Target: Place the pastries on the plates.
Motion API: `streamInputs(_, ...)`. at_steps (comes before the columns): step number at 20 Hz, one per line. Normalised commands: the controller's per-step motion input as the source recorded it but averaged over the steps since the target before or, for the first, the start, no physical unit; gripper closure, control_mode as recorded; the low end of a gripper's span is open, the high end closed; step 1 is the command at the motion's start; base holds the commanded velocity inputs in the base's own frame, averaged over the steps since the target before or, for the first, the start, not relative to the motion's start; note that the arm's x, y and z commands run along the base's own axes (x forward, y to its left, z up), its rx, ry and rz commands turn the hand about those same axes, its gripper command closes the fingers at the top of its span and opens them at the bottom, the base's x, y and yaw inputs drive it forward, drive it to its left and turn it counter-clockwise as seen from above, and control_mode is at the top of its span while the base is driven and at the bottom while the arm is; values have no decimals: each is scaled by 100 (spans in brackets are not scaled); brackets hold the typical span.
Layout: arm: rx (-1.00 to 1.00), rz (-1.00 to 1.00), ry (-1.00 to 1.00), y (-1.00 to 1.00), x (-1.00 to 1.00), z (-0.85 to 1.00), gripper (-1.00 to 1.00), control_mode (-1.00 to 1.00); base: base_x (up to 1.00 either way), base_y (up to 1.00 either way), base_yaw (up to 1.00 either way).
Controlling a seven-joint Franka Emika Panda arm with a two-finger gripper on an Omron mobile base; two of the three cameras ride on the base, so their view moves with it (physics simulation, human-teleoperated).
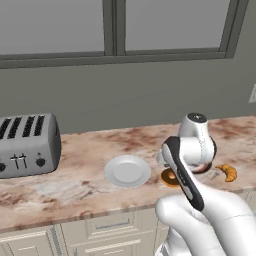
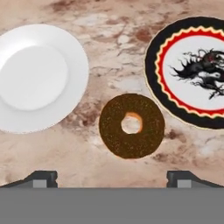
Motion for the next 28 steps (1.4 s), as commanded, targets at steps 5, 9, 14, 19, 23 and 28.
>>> streamInputs(5,0,0,0,1,10,-40,-100,-100,0,0,0)
streamInputs(9,0,0,0,0,18,-42,-100,-100,0,0,0)
streamInputs(14,0,0,0,1,18,-39,-100,-100,0,0,0)
streamInputs(19,0,0,0,10,16,-40,-100,-100,0,0,0)
streamInputs(23,0,0,1,13,5,-49,-100,-100,0,0,0)
streamInputs(28,0,0,2,8,0,-54,-100,-100,0,0,0)
